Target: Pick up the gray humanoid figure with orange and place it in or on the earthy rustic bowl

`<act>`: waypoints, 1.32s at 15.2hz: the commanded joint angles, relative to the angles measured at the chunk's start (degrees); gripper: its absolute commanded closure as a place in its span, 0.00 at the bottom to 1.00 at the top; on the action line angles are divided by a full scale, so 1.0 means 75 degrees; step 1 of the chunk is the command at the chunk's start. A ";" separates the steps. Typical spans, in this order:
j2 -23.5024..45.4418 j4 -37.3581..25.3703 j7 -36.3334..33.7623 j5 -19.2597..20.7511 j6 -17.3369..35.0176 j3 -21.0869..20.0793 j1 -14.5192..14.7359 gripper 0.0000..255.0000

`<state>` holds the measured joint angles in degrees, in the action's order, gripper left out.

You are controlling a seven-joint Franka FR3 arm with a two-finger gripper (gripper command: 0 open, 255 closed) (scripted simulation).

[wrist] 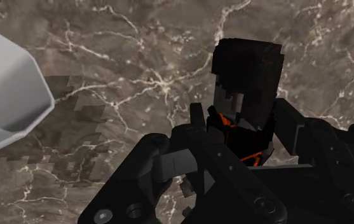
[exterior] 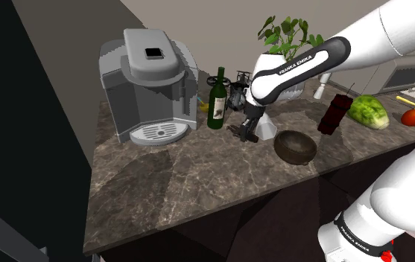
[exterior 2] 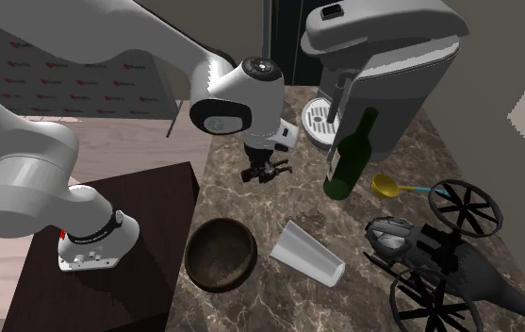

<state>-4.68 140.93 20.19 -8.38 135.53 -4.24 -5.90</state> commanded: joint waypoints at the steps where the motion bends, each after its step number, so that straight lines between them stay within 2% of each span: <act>1: -0.0136 -0.0088 -0.0038 0.0017 -0.0224 -0.0003 0.0001 1.00; 13: -0.0844 -0.0625 -0.0163 0.0099 -0.1467 0.0024 -0.0024 1.00; 20: -0.2116 0.0584 0.0941 0.0349 -0.1638 0.0772 -0.0559 1.00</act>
<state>-19.59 144.43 26.01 -6.14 123.44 0.71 -9.49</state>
